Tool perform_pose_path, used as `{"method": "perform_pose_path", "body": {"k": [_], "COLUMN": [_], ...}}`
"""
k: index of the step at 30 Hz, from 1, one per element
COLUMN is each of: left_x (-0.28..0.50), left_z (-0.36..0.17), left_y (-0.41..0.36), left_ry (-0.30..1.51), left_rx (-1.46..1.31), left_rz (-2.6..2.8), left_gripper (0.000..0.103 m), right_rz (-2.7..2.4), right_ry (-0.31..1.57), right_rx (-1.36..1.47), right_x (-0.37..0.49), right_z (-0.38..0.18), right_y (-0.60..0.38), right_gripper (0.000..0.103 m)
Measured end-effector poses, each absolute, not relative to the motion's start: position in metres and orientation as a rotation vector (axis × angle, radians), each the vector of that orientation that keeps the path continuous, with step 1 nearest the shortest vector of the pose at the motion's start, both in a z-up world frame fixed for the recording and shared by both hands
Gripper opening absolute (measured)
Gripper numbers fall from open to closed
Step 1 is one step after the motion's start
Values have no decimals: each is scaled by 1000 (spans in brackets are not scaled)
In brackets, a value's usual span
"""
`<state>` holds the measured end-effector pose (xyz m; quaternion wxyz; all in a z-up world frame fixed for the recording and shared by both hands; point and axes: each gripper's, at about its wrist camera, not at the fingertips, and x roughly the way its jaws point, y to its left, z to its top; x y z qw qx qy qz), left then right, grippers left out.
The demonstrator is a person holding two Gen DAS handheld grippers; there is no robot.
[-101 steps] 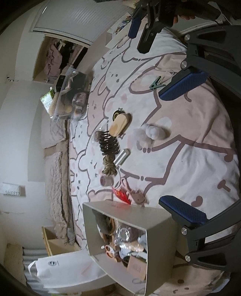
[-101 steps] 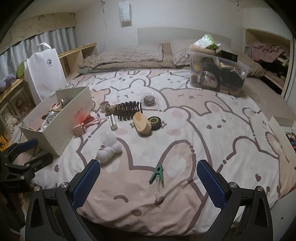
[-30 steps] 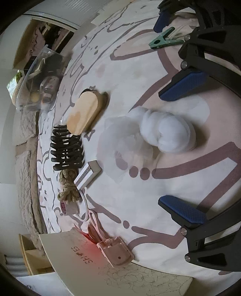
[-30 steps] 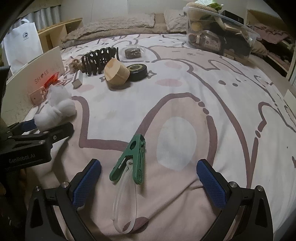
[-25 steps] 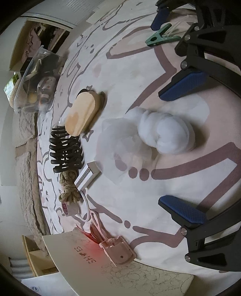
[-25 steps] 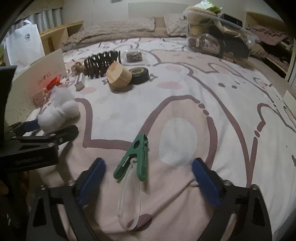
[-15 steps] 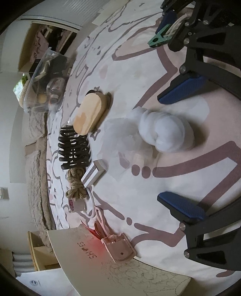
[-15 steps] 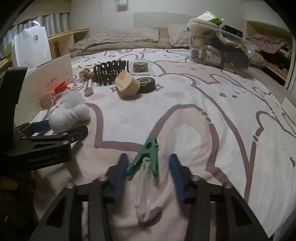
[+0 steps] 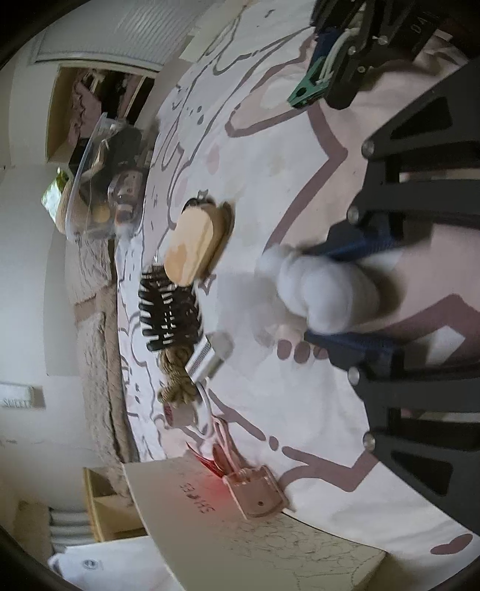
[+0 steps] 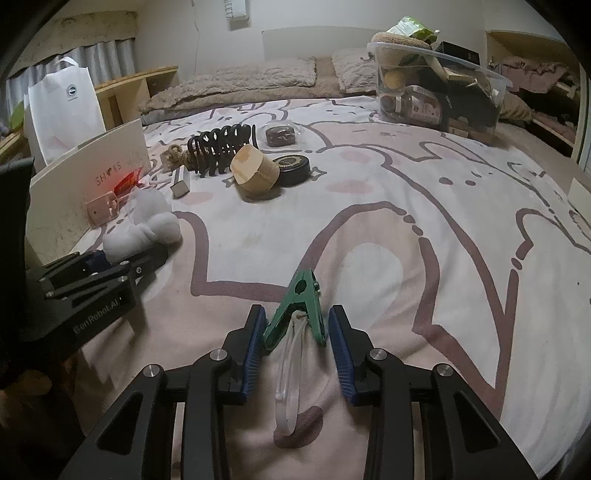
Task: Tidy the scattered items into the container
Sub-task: 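Close the left tool on the white cotton wad while the right tool grasps the green clothespin, then lift the cotton wad with the left tool while the right tool carries the clothespin to the box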
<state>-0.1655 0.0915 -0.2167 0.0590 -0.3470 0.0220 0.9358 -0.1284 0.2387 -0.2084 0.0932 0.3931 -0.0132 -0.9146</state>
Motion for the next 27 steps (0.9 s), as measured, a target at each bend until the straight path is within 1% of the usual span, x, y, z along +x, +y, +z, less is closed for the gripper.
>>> {"method": "perform_pose_path", "body": {"k": [3, 13, 18, 27], "left_x": [-166, -164, -159, -147], "left_z": [-217, -215, -211, -189], "left_y": [92, 90, 92, 90], "left_ry": [61, 34, 48, 17], "left_rx": [-1048, -1047, -1034, -988], "left_rz": [2822, 2787, 2788, 2794], "left_gripper": [29, 27, 26, 26], "right_rz": [-2715, -2706, -2694, -2690], "right_ry": [-52, -71, -58, -90], "right_rx": [1165, 1173, 1176, 1147], "right_x": [-128, -130, -133, -131], "right_z": [-208, -207, -201, -179], "right_y": [241, 242, 242, 238], "right_gripper": [32, 32, 31, 31]}}
